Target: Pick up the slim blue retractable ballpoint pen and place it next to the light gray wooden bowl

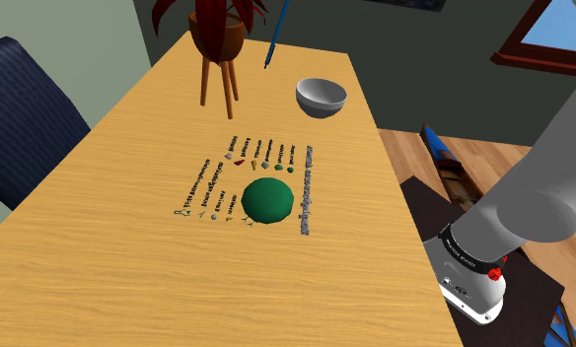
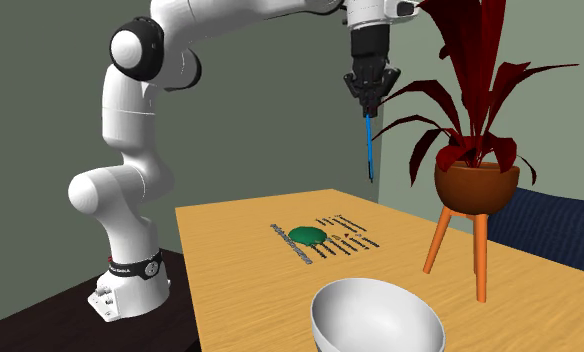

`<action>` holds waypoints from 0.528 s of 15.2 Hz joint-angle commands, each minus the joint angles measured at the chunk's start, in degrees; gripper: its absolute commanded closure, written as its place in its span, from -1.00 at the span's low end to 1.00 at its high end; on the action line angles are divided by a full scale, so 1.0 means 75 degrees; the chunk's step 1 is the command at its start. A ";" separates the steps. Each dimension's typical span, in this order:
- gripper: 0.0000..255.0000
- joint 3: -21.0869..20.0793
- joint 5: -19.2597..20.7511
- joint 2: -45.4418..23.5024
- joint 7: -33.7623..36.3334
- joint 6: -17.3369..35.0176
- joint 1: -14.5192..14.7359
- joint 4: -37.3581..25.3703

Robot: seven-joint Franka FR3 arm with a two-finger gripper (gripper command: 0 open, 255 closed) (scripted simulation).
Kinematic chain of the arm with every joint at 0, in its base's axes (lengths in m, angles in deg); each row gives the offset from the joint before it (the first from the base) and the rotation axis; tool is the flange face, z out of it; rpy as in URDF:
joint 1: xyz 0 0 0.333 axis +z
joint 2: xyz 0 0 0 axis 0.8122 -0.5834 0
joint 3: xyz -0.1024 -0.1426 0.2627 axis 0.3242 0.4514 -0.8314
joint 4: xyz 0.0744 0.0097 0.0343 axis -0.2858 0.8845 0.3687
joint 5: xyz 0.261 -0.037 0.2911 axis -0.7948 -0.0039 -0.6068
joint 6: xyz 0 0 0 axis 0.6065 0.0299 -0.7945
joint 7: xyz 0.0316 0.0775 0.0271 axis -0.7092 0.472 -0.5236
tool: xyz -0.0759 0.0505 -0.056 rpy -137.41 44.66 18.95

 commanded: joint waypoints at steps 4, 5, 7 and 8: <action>1.00 -0.0016 0.0047 -0.0315 0.0141 -0.0605 0.0032 -0.0926; 1.00 0.0037 -0.0030 0.0032 -0.0015 -0.0516 -0.0081 -0.0467; 1.00 0.0154 -0.0162 0.0659 -0.0325 -0.0402 -0.0286 0.0330; 1.00 0.0223 -0.0218 0.0948 -0.0480 -0.0369 -0.0375 0.0680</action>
